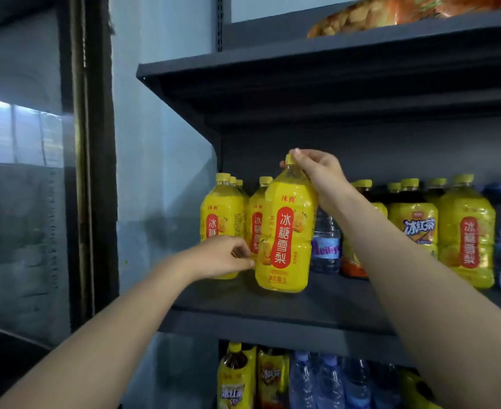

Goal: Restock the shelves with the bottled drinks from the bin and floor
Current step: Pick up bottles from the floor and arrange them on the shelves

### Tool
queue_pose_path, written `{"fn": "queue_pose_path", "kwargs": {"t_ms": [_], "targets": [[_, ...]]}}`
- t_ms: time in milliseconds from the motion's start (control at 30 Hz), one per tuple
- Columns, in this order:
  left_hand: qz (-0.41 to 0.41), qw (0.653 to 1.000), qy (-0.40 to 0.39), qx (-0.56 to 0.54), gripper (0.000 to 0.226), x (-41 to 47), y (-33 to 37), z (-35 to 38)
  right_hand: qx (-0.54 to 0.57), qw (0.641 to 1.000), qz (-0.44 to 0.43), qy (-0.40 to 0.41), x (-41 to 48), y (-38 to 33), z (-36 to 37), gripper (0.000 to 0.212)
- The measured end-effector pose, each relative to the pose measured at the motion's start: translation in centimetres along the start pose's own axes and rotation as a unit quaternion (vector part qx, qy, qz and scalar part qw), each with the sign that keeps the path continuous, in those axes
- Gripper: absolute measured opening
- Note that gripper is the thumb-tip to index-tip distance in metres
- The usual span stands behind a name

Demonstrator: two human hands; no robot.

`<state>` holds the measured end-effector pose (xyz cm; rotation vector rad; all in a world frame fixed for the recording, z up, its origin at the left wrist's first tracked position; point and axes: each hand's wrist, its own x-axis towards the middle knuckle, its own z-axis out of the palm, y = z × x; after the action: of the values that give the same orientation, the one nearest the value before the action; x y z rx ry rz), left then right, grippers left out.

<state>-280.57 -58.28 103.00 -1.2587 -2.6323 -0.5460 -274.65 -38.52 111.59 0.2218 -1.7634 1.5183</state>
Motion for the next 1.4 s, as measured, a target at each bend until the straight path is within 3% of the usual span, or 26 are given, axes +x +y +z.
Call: {"fn": "queue_pose_path", "kwargs": {"t_ms": [467,600,767,867,1000,1100,1233,1400], "targets": [[0.008,0.99,0.03,-0.138,0.025,3.3,-4.9,4.2,-0.006,0.996,0.047,0.071,2.9,5.1,3.9,0.008],[-0.009,0.986,0.038,-0.162,0.03,3.6,-4.2,4.8,-0.042,0.995,0.032,0.084,2.4,5.4,4.1,0.015],[-0.029,0.98,0.044,-0.19,0.031,3.3,-3.5,4.6,-0.1,0.989,0.053,0.093,0.4,6.5,3.8,0.046],[-0.049,0.969,0.047,-0.236,0.029,3.1,-2.9,4.4,-0.184,0.982,0.023,0.042,-0.7,5.9,3.3,0.05],[-0.088,0.94,0.059,-0.325,0.027,2.7,-2.0,4.5,-0.203,0.977,0.059,-0.037,-2.2,5.7,2.2,0.067],[-0.106,0.919,0.073,-0.372,0.034,2.6,-1.4,4.7,-0.213,0.973,0.077,-0.037,-2.8,6.1,1.6,0.082],[-0.132,0.893,0.092,-0.421,0.037,2.8,-0.8,5.1,-0.205,0.97,0.12,-0.058,-3.8,7.1,0.8,0.082],[-0.143,0.884,0.129,-0.426,0.039,3.6,-0.8,5.7,-0.215,0.97,0.113,-0.034,-4.1,8.0,0.6,0.075]]}}
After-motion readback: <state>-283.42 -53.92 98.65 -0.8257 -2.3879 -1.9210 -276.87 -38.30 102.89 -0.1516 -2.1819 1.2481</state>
